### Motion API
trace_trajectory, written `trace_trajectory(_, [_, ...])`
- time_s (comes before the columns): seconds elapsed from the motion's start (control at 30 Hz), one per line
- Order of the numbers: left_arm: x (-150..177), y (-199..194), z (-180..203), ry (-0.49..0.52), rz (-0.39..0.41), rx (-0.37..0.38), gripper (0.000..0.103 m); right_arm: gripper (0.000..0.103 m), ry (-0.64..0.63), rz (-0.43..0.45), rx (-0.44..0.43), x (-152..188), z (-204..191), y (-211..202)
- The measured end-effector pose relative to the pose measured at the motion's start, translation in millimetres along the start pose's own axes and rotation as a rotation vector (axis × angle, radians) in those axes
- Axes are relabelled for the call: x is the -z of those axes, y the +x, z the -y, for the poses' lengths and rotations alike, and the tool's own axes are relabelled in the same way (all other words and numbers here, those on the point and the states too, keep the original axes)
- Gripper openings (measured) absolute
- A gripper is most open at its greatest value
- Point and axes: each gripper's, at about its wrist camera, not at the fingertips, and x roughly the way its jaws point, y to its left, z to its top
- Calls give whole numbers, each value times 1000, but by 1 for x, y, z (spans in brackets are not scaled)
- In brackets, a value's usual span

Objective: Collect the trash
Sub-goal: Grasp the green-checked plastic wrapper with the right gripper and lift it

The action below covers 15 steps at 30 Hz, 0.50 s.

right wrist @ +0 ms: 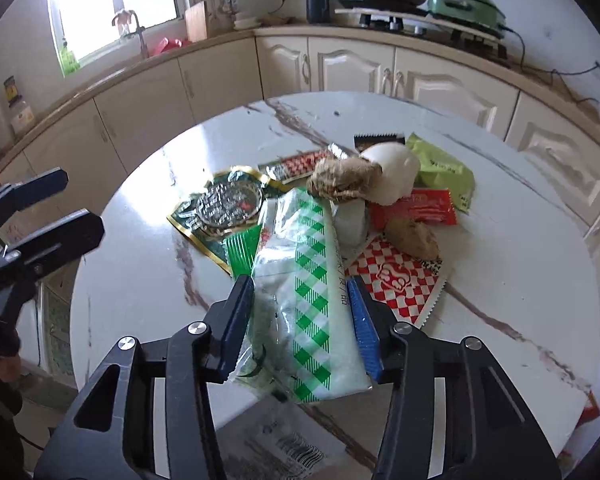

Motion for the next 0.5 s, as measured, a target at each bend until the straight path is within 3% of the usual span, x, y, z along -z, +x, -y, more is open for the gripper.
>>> trace_trajectory(0.17, [2,-6,-2,-11,1,-7,102,46,-7,18,-8,-5,-2,-8])
trace_trajectory(0.37, [3,-7,-10,-16,-10,-21,102,49,33,-54,-52,-12,1,10])
trace_trajectory(0.5, [1,-6,-13,-17,-15,-21,102,61,11,-76,-48,-16,-6,23])
